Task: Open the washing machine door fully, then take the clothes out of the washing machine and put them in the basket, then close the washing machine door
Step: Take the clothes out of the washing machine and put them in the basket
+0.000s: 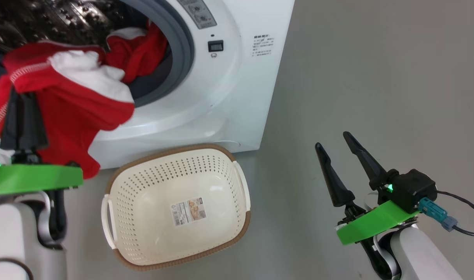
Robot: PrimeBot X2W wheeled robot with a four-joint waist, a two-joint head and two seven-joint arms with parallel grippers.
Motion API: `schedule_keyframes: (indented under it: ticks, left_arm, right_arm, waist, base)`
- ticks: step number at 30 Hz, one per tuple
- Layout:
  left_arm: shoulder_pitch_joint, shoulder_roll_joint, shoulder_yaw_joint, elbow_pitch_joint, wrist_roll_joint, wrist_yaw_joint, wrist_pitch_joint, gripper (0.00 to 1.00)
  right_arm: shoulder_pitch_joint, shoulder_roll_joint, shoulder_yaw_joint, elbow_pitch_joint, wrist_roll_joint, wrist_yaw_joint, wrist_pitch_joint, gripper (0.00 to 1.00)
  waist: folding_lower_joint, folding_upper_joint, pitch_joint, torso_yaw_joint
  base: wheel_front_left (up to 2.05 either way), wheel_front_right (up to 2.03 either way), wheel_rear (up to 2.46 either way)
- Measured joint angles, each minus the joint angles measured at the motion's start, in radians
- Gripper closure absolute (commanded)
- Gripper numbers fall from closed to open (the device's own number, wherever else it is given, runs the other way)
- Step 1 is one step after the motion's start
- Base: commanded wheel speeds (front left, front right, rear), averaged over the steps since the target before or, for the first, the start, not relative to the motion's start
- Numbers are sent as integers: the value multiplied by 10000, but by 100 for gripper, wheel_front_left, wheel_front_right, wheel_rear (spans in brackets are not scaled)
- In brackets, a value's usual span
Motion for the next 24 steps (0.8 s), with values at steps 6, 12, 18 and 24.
schedule_keyframes:
  ticks: [6, 12, 18, 24]
  left_arm:
    - [789, -251, -140, -834, 4, -54, 0, 100]
    - [1413, -351, -322, -1396, 4, -54, 0, 100]
    - [2001, -489, -591, -2011, -111, -36, 259, 100]
    - [2731, -548, -1177, -2031, -408, 10, 606, 100]
  right_arm:
    - [64, 40, 15, 98, 19, 0, 0, 0]
    - [365, 65, 29, 165, 98, 0, 0, 0]
    - [426, 94, 23, 188, 100, 0, 0, 0]
    - [475, 102, 23, 174, 100, 0, 0, 0]
  waist:
    - [0, 0, -339, 56]
    - [0, 0, -734, 100]
    - [0, 0, -1042, 122]
    - [0, 1, -849, 123]
  base:
    - [0, 0, 0]
    - [0, 0, 0]
    - [0, 0, 0]
    - [0, 0, 0]
